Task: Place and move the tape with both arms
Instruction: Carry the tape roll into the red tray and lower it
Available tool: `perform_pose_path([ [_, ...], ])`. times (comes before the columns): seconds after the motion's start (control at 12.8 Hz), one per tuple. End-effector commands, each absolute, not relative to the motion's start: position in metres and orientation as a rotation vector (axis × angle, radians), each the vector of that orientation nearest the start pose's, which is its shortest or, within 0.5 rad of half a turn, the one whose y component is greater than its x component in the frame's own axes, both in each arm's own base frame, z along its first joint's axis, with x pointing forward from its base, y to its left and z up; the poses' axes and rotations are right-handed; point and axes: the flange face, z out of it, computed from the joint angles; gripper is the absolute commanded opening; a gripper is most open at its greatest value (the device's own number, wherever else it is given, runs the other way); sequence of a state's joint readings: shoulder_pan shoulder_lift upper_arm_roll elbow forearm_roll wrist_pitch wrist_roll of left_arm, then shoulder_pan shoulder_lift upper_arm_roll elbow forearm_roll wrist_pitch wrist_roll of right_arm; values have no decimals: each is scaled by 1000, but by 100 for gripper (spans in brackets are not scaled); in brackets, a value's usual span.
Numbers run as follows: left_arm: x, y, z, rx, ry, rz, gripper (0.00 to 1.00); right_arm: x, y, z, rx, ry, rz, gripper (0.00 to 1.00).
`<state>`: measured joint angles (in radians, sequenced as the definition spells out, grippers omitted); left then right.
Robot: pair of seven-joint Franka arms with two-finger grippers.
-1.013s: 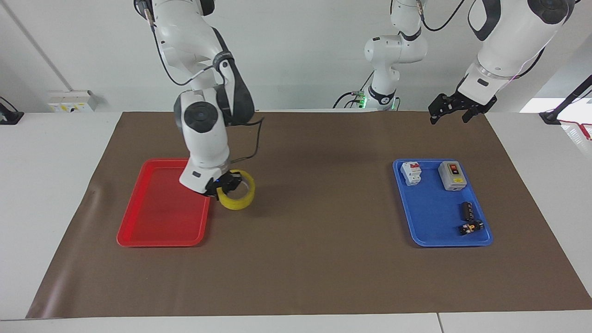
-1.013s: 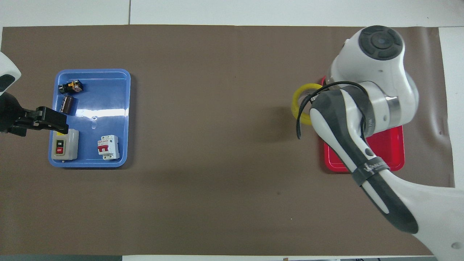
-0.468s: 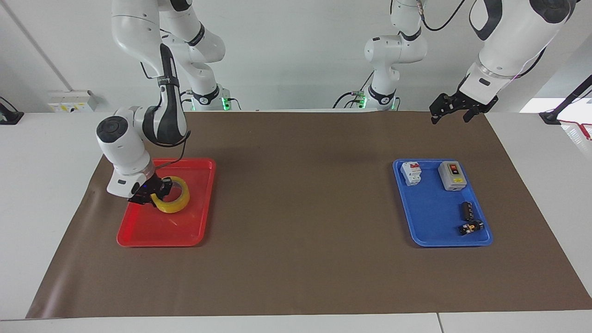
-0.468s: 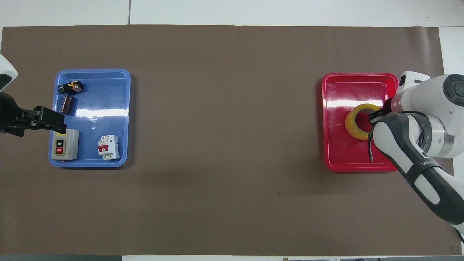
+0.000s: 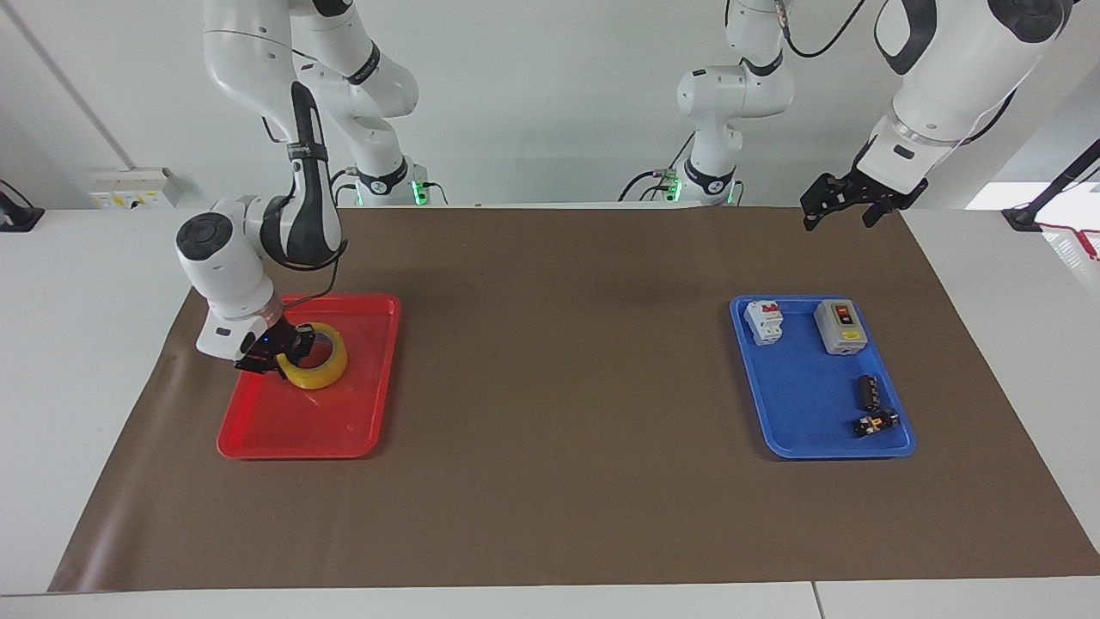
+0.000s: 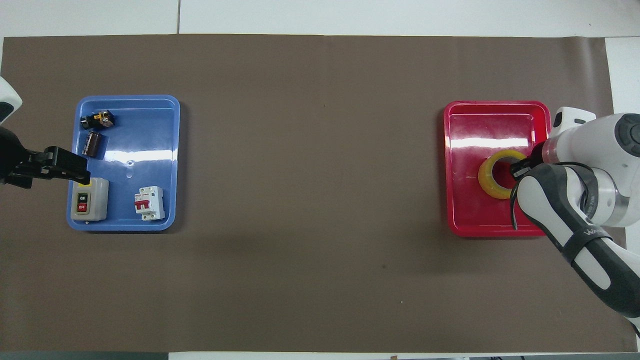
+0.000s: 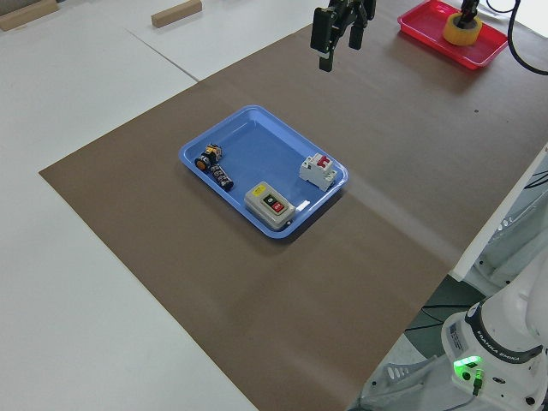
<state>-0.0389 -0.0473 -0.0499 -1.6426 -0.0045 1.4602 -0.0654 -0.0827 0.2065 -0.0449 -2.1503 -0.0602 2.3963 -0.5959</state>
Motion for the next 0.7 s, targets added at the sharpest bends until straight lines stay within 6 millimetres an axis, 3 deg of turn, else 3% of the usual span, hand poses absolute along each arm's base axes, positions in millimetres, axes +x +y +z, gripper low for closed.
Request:
perform_pose_path([
  [0.0,520,-45,613,-3135,34,188,100,554,-67,313,-3110,-761,-84,0],
  [0.31,520,-44,613,-3135,29,188,100,555,-66,302,-3114,-765,-116,0],
  [0.39,520,-44,613,-3135,32,188,100,556,-65,303,-3115,-762,-121,14],
  [0.47,520,-45,613,-3135,34,188,100,557,-64,305,-3120,-735,-112,99],
  [0.62,520,-44,613,-3135,32,188,100,565,-64,328,-3126,-705,-106,100],
])
